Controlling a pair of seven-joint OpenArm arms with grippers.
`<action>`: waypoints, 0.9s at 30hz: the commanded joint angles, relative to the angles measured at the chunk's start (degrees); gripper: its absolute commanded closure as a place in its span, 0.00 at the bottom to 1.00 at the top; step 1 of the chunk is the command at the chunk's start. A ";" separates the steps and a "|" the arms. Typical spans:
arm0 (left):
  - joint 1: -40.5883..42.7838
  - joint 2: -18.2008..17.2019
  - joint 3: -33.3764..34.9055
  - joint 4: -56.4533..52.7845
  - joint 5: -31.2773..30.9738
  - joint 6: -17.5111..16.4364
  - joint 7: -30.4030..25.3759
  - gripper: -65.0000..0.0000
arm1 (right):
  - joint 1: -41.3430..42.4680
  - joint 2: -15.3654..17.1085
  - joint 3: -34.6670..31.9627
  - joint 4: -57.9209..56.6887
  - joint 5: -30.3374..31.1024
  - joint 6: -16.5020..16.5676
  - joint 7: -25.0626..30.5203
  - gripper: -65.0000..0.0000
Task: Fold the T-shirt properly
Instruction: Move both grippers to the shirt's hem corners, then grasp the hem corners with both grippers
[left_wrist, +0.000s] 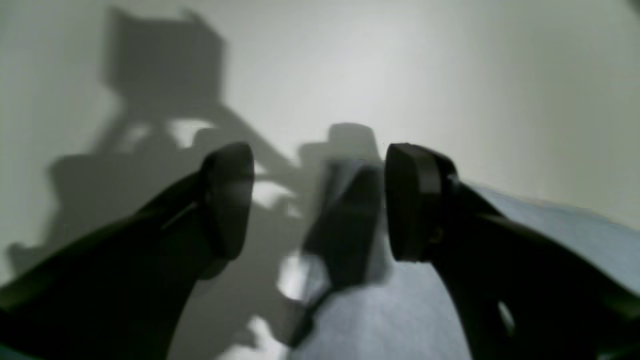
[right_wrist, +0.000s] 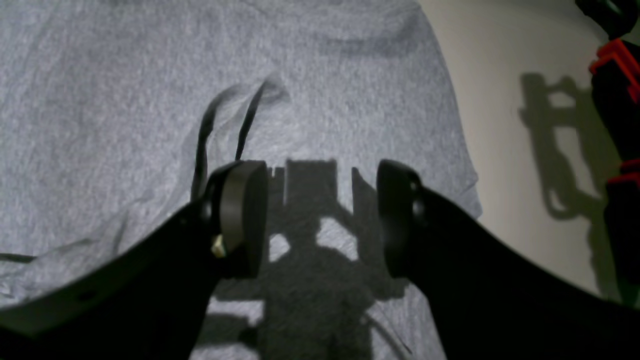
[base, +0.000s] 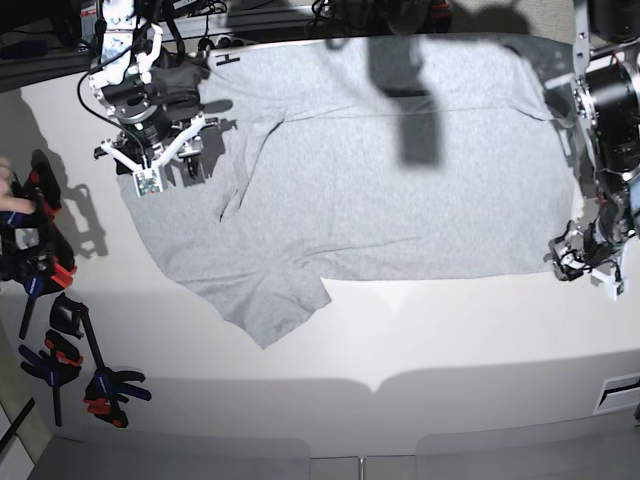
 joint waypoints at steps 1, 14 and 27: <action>-0.48 0.24 0.11 0.22 -1.36 -1.60 3.54 0.41 | 0.31 0.63 0.26 1.07 0.42 0.22 1.49 0.50; -0.61 0.17 0.11 1.18 -3.23 -2.29 2.69 1.00 | 1.64 0.61 0.26 1.05 0.44 0.22 8.00 0.50; -0.63 0.24 0.11 1.18 -3.39 -2.27 2.49 1.00 | 30.08 0.63 -3.72 -18.49 0.39 0.44 1.88 0.50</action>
